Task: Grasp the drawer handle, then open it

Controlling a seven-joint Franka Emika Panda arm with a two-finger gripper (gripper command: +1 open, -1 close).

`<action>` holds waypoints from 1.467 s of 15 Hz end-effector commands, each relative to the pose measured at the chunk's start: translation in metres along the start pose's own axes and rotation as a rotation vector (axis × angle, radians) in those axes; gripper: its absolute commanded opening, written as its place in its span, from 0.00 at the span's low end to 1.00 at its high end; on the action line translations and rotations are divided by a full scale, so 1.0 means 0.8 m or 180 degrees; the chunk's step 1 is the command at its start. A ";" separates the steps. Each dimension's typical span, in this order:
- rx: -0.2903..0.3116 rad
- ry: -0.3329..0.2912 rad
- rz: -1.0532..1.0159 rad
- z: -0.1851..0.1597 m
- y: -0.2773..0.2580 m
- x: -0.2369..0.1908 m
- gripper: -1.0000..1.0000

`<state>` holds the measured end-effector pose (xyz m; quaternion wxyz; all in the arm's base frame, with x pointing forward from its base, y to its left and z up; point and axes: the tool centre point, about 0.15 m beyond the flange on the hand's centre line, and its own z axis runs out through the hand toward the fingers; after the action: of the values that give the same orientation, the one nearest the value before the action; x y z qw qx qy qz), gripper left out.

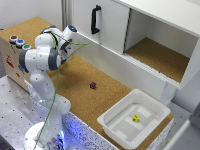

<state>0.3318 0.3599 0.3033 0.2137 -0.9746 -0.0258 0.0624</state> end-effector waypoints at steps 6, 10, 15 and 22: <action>0.0174 0.0160 0.0046 0.019 0.020 -0.003 0.00; 0.0176 0.0254 0.0233 0.011 0.055 -0.013 0.00; 0.0168 0.0285 0.0438 -0.001 0.117 -0.017 0.00; 0.0067 0.0074 0.0410 -0.004 0.185 -0.003 0.00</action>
<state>0.3356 0.2746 0.3008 0.2096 -0.9760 0.0429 0.0404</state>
